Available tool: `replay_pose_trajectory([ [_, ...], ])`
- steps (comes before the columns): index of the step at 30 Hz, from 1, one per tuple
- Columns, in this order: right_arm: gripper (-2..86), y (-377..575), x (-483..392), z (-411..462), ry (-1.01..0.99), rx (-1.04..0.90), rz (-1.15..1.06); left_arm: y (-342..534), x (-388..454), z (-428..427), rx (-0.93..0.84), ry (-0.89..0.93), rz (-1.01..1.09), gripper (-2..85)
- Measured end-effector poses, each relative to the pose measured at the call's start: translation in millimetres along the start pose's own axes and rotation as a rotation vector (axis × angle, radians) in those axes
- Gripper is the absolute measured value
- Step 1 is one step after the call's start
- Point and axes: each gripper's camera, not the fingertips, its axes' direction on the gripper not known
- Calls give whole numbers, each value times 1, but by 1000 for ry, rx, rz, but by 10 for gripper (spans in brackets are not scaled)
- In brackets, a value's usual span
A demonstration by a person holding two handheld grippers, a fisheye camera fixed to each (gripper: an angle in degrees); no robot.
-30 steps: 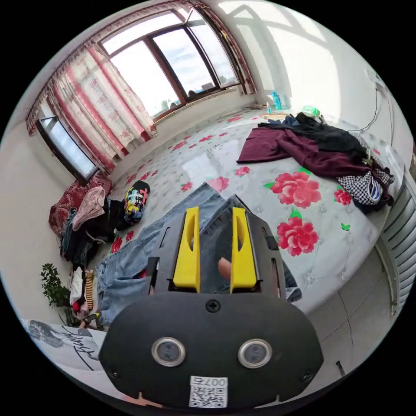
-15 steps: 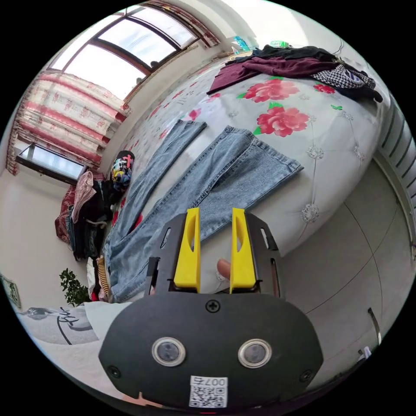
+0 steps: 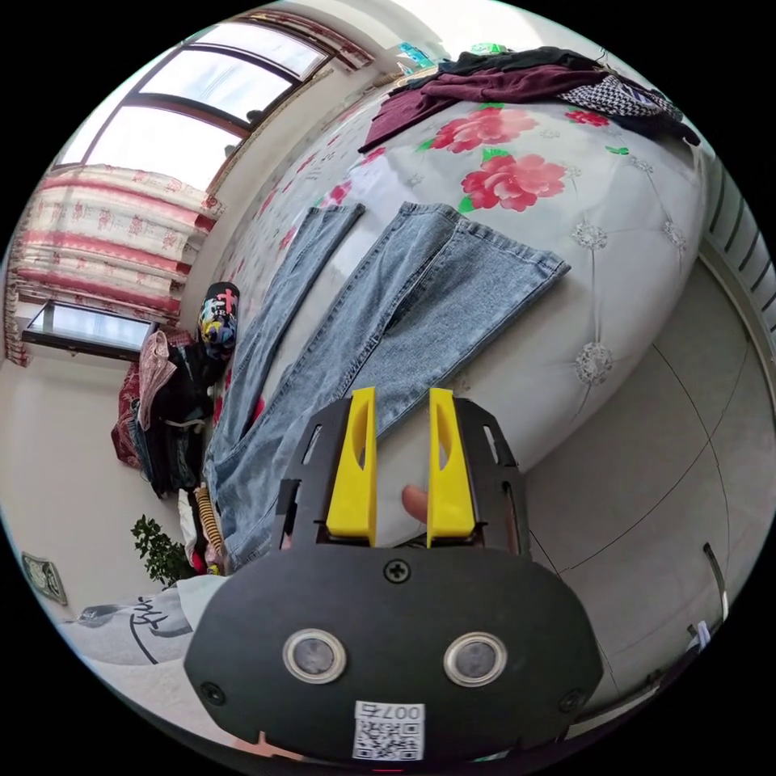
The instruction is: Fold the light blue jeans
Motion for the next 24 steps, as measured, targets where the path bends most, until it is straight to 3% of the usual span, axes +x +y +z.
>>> replay_pose_trajectory([
  [4,64,-3,-7,1,-43,5,-36,-31,3,16,-41,165,162,91],
  [9,56,0,-15,2,-132,-3,-83,-50,2,46,-228,88,234,69],
  [11,55,3,-24,1,-119,-8,-134,-55,-2,34,-211,108,199,4],
  [17,55,1,-30,12,-60,-69,-182,-68,-37,-22,-27,132,33,-8],
  [24,62,-6,-4,21,-21,-79,-64,-86,-78,10,-185,132,-130,17],
])
